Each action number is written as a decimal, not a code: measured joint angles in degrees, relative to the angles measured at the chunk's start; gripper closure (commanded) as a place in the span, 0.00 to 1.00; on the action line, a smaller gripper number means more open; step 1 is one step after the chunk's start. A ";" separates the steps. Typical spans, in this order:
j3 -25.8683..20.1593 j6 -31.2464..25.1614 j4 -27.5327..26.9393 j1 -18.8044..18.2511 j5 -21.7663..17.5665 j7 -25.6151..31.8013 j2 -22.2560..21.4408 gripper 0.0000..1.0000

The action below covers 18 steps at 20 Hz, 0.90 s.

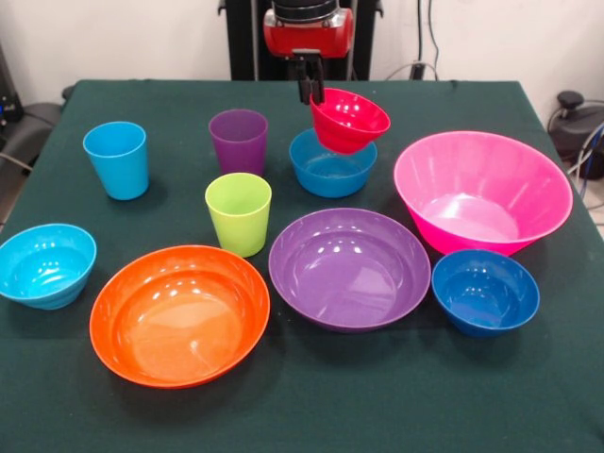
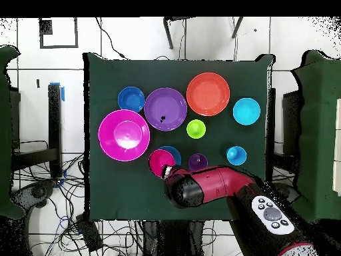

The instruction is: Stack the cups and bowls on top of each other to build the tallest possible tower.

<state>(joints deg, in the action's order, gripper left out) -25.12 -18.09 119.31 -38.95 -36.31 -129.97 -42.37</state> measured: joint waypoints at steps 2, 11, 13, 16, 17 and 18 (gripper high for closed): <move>0.00 0.00 0.00 0.00 0.00 0.00 0.00 1.00; -0.01 0.00 -0.09 0.00 0.00 0.00 0.00 0.00; 0.00 0.00 -0.10 0.00 0.00 0.00 0.00 0.00; 0.00 0.00 -0.11 0.00 0.00 0.00 0.00 0.00; -0.01 0.00 -0.12 0.00 0.00 0.00 0.01 0.00; 0.00 0.00 -0.12 0.00 0.00 0.00 0.00 0.00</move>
<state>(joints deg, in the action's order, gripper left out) -25.12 -18.09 119.19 -38.95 -36.31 -129.97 -42.37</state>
